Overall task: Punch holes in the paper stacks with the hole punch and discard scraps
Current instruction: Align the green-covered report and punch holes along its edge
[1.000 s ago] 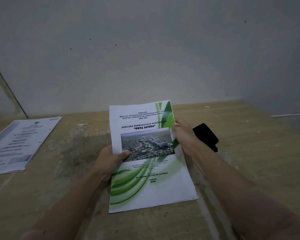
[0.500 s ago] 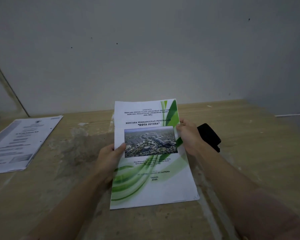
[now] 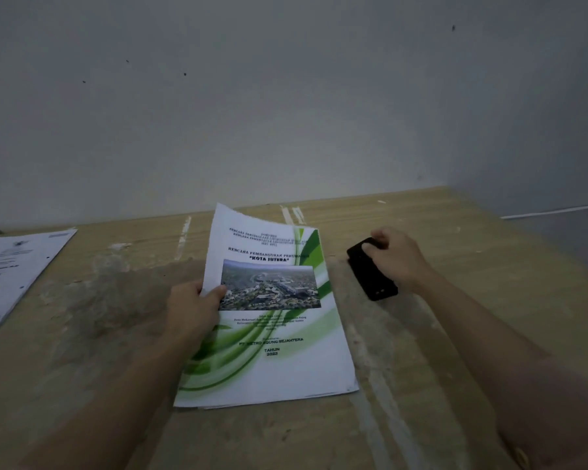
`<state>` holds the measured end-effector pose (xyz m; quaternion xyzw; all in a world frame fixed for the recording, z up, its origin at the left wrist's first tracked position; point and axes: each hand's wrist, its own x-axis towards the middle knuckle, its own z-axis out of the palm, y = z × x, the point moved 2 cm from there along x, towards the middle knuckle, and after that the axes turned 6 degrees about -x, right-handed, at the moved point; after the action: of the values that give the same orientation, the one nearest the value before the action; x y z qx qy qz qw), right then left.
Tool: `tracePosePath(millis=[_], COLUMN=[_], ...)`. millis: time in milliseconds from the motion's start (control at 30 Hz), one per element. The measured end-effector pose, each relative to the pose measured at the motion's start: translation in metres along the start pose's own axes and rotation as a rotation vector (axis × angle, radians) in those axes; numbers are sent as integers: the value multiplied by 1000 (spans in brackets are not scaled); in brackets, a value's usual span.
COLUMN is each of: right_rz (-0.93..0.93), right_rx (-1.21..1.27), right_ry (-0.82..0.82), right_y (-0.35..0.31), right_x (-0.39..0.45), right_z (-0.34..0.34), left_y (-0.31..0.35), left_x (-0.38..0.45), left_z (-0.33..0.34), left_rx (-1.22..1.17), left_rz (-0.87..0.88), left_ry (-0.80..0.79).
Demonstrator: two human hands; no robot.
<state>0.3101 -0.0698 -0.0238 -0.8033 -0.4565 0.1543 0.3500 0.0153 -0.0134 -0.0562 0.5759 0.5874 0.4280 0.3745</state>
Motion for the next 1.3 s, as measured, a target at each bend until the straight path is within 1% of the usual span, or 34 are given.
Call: tracePosePath(millis=[67, 167, 333, 500, 600, 700, 833, 967, 1167, 1300], right_rz=[-4, 2, 2, 6, 11, 48, 115, 140, 148, 150], right_rx=[-3, 27, 58, 103, 129, 182, 285, 327, 365, 395], right_ry=[-58, -65, -72, -71, -80, -99, -132, -159, -187, -215], right_y=[5, 7, 7, 8, 10, 12, 12, 10, 12, 13], right_x=[0, 2, 3, 4, 5, 4, 3, 3, 5, 6], right_z=[5, 8, 7, 9, 10, 11, 8, 7, 9, 8], left_y=[0, 3, 9, 13, 15, 14, 15, 15, 16, 13], left_x=[3, 9, 11, 6, 3, -1, -7, -12, -16, -14], left_z=[1, 1, -2, -5, -6, 1, 22, 38, 42, 41], left_rx=[63, 146, 249, 201, 116, -21, -109, -92, -26, 7], left_rz=[-40, -67, -13, 89, 130, 83, 51, 92, 143, 122], left_ry=[-8, -20, -45, -40, -6, 14, 28, 25, 43, 22])
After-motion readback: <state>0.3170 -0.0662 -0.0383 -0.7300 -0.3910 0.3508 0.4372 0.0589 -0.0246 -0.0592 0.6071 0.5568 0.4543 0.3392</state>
